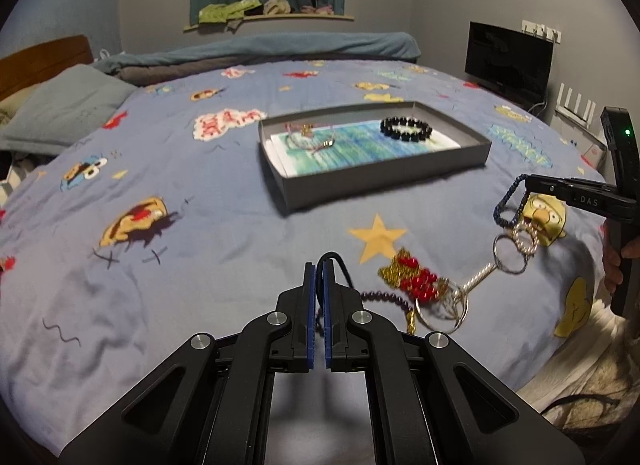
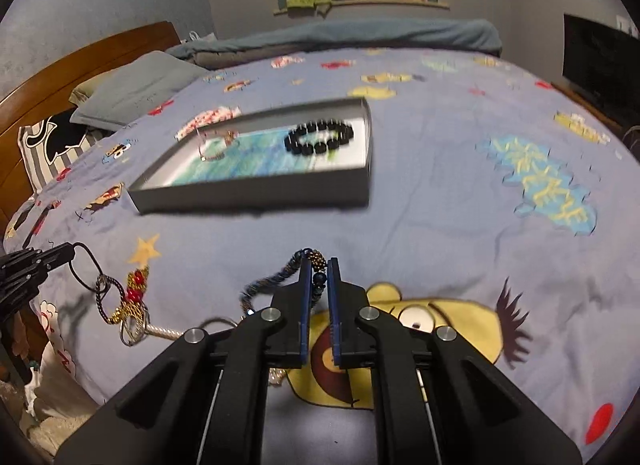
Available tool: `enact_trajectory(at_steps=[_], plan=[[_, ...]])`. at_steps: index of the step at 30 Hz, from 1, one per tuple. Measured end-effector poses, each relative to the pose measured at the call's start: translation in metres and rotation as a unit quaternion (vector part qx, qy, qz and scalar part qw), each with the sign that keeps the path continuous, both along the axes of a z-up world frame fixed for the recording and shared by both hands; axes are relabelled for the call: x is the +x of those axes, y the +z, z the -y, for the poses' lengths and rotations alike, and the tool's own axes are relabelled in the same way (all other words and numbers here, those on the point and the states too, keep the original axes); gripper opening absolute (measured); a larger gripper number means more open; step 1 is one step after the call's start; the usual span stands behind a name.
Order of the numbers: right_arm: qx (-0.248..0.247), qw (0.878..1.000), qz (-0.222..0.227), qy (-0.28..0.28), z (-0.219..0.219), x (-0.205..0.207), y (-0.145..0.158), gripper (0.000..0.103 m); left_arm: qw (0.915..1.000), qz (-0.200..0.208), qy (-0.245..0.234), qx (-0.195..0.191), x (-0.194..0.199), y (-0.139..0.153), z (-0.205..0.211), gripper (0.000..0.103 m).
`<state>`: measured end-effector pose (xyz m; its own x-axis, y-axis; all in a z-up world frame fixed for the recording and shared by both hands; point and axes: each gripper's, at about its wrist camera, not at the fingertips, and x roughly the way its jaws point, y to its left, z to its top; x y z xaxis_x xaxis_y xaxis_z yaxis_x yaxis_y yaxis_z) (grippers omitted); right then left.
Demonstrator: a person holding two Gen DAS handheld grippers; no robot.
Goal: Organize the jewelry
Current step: 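Grasp the black hair tie with the left gripper while the right gripper grasps the blue-black beaded bracelet, then carry the hair tie and beaded bracelet into the grey box and open both grippers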
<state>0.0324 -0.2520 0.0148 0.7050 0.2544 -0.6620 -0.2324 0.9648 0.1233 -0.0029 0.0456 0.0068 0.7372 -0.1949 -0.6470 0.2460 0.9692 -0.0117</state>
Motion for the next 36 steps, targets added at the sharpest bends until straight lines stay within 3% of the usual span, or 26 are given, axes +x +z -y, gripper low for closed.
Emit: enact_trajectory(at_steps=[10,21,27,36], plan=[[-0.018,0.999,0.051,0.0,-0.003,0.008,0.041,0.008,0.9996,0.027,-0.001,0.003,0.014,0.026,0.0,0.004],[-0.011,0.996,0.088,-0.001,-0.013,0.05,0.079,0.008,0.9983,0.057,-0.01,-0.01,0.07,0.062,0.009,0.004],[-0.011,0.996,0.088,-0.002,-0.026,0.08,0.077,0.008,0.9979,0.063,-0.016,0.001,0.104,0.066,0.027,0.004],[-0.016,0.998,0.066,0.012,-0.054,0.111,0.055,0.008,0.9992,0.025,-0.025,-0.017,0.145,0.045,0.049,0.004]])
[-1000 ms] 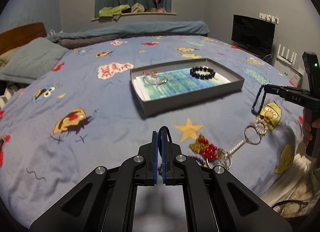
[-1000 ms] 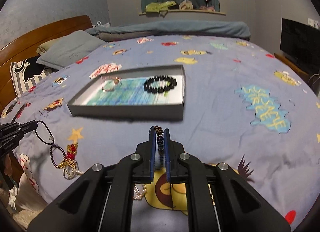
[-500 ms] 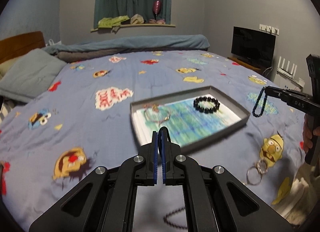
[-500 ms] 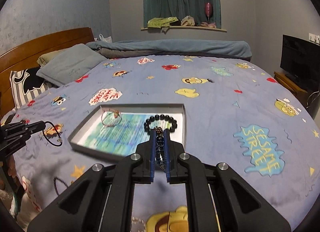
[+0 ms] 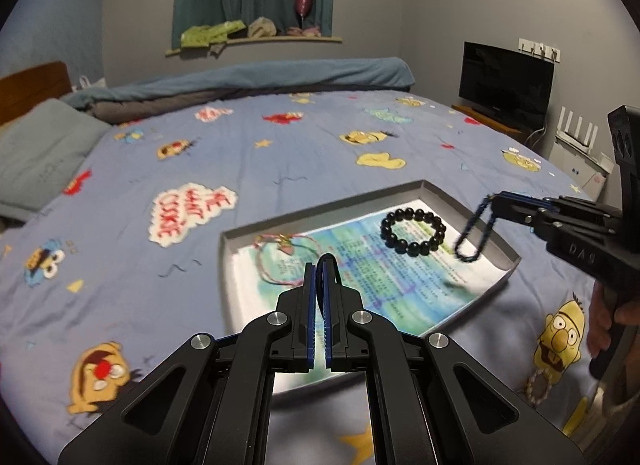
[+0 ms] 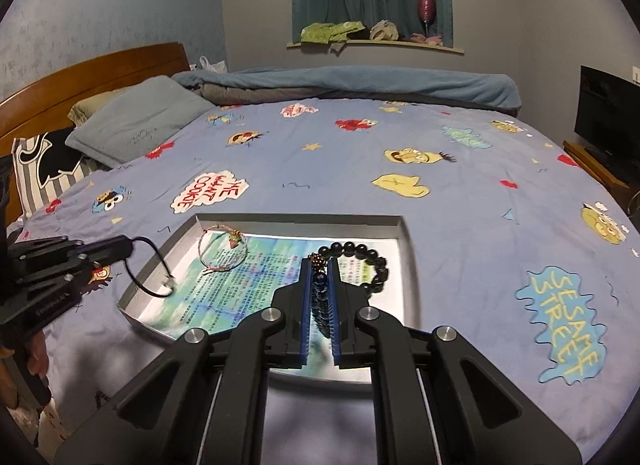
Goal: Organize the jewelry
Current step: 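Carry the hair tie and beaded bracelet into the grey box and open both grippers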
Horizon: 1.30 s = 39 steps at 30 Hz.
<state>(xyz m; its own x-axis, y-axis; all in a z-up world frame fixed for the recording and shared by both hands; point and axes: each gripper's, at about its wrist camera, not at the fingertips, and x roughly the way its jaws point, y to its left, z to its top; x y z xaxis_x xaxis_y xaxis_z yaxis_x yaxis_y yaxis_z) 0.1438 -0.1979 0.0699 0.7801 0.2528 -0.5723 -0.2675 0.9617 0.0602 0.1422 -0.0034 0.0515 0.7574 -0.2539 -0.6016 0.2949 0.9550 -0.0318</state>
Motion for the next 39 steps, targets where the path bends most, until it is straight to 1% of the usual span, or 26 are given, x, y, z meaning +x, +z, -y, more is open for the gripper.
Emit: enact_trajectory(at_steps=[5,9,14,18,22,29,35,39], plan=[[-0.003,1.0,-0.019,0.0,-0.001,0.009,-0.016,0.008,0.9996,-0.027,-0.002,-0.001,0.012,-0.018,0.003,0.004],[-0.007,0.999,-0.038,-0.011,0.005,0.015,-0.031,0.008,0.9984,-0.055,0.014,-0.005,0.021,-0.039,-0.005,0.004],[-0.008,0.998,-0.057,-0.026,0.014,0.02,-0.045,0.008,0.9971,-0.07,0.03,0.001,0.025,-0.053,-0.013,0.004],[-0.011,0.997,-0.065,-0.029,0.015,0.021,-0.053,0.008,0.9959,-0.082,0.037,-0.003,0.029,-0.061,-0.02,0.004],[-0.017,0.997,-0.07,-0.027,0.013,0.021,-0.058,0.008,0.9955,-0.087,0.038,0.004,0.029,-0.067,-0.019,0.004],[-0.021,0.995,-0.088,-0.031,0.012,0.024,-0.066,0.008,0.995,-0.091,0.041,0.005,0.029,-0.071,-0.02,0.004],[-0.023,0.995,-0.09,-0.032,0.011,0.024,-0.069,0.008,0.9948,-0.093,0.04,0.008,0.029,-0.073,-0.018,0.004],[-0.023,0.995,-0.09,-0.023,0.007,0.023,-0.068,0.008,0.9949,-0.093,0.04,0.008,0.03,-0.073,-0.018,0.004]])
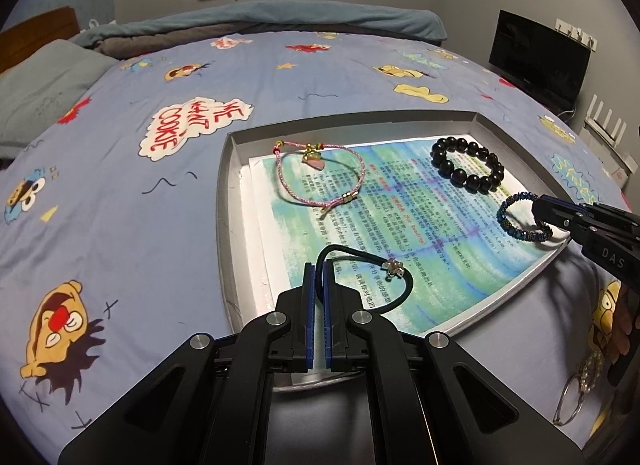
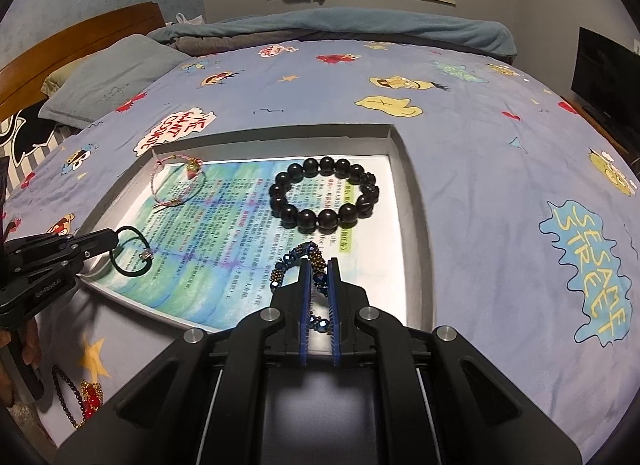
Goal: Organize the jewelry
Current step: 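Carry the hair tie and beaded bracelet into the grey box and open both grippers, then move both open grippers back from the box to the jewelry pile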
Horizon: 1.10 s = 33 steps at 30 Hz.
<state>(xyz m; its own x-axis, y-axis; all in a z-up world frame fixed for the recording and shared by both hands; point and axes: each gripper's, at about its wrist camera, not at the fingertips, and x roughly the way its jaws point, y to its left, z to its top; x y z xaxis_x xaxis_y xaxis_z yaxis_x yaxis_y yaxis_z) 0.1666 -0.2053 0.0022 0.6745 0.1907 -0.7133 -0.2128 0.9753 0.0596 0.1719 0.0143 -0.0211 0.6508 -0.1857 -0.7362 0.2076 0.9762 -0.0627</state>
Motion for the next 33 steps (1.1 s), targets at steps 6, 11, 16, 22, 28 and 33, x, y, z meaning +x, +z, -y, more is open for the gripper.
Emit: enact_trajectory(at_steps=[6,11,16,22,28,33], plan=[[-0.002,1.0,0.002,0.001,-0.002,-0.001,0.001,0.008,1.0,0.0,0.002,0.001,0.0,0.0,-0.001,0.004],[0.005,1.0,0.006,-0.003,0.001,-0.002,0.004,0.009,1.0,0.003,0.002,0.005,-0.001,0.002,-0.002,0.005],[0.006,1.0,0.019,-0.006,0.002,-0.006,0.012,0.027,0.9999,0.013,0.007,0.008,-0.004,0.006,-0.002,0.026],[0.006,0.999,0.034,-0.012,0.005,-0.013,0.021,0.044,0.9996,0.026,0.012,0.009,-0.009,0.016,-0.004,0.032],[0.014,0.999,0.042,-0.024,0.013,-0.021,0.029,0.062,0.9989,0.04,0.023,0.012,-0.017,0.027,-0.009,0.045],[0.02,0.998,0.044,-0.037,0.023,-0.028,0.035,0.072,0.9979,0.055,0.029,0.017,-0.026,0.036,-0.012,0.055]])
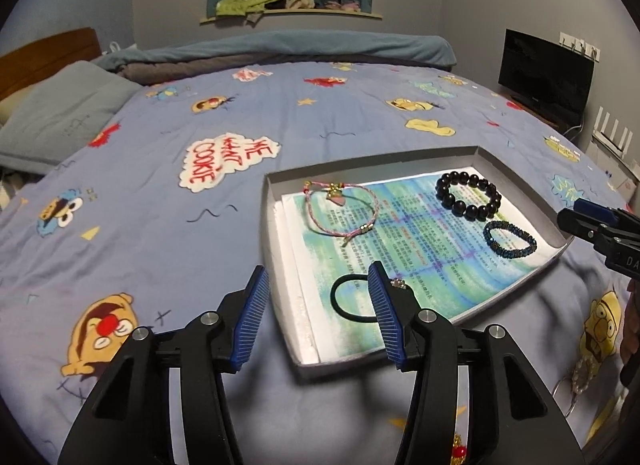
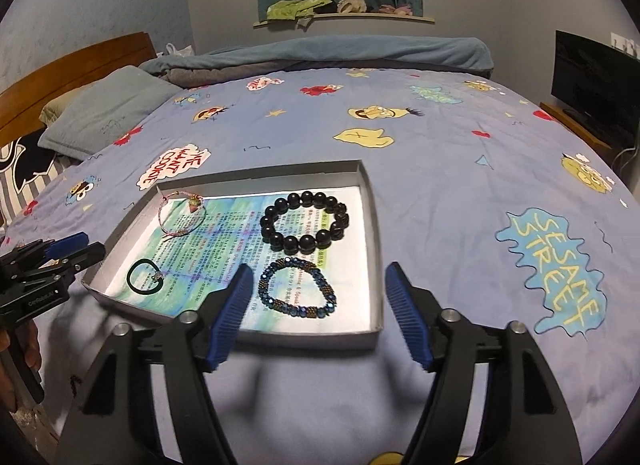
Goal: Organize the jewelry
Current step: 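Move both open grippers back from the box to the jewelry pile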
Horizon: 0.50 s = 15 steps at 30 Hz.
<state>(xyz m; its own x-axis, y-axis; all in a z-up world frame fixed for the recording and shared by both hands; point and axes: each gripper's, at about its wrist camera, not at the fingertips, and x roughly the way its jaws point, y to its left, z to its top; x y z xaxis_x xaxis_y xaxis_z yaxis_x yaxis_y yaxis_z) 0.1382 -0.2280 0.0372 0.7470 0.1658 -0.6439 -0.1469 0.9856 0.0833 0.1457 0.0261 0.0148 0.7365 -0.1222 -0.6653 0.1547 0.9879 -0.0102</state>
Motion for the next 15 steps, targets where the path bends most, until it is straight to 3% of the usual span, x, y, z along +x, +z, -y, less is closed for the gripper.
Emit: enact_trajectory(at_steps=[2,5,7,11,15], plan=[[0.002,1.0,0.002,-0.005,0.004,-0.003,0.002,0.078,1.0,0.005,0.003,-0.004,-0.004,0.003,-0.003,0.066],[0.006,1.0,0.008,-0.01,0.009,-0.009,0.006,0.093,0.9999,0.013,0.004,-0.007,-0.01,0.007,-0.005,0.071],[0.009,1.0,0.013,-0.013,0.012,-0.015,0.009,0.098,0.9998,0.02,0.006,-0.006,-0.015,0.011,-0.007,0.076],[0.014,1.0,0.017,-0.014,0.015,-0.023,0.015,0.098,0.9995,0.028,0.012,-0.001,-0.021,0.015,-0.008,0.08],[0.009,1.0,0.018,-0.022,0.02,-0.028,0.017,0.098,0.999,0.041,0.019,-0.007,-0.03,0.019,-0.013,0.092]])
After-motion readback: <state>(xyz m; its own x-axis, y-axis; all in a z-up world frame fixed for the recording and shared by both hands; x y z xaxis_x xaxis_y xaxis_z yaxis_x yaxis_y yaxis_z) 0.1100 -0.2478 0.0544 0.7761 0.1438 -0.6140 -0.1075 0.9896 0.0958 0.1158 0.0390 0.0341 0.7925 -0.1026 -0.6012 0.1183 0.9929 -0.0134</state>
